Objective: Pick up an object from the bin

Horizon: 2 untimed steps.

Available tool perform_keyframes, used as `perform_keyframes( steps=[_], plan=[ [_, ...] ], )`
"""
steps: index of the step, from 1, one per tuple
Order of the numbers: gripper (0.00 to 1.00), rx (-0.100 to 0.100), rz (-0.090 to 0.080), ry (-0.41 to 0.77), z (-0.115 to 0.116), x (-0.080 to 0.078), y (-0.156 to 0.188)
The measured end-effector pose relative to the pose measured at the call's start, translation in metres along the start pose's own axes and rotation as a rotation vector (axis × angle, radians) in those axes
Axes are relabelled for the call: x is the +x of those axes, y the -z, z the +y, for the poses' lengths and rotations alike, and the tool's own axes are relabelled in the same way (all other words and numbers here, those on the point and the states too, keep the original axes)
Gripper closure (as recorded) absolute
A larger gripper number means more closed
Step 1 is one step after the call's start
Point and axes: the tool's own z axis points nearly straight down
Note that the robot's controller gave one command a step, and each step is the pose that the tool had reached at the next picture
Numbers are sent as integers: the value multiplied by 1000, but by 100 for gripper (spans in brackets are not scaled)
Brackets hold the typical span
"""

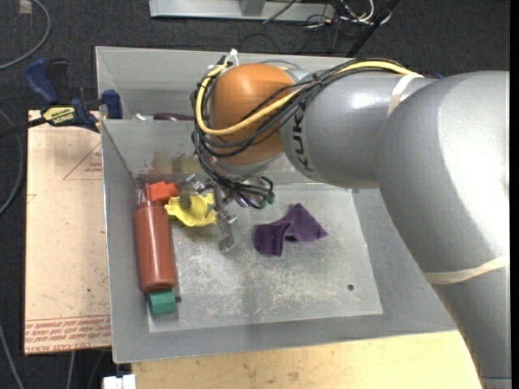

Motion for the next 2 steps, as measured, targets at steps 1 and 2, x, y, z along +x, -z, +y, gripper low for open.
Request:
perform_keyframes(
  steps=[1, 2],
  plan=[
    [100, -1, -12, 157, 1, -4, -8],
    [100, -1, -12, 157, 1, -4, -8]
  ],
)
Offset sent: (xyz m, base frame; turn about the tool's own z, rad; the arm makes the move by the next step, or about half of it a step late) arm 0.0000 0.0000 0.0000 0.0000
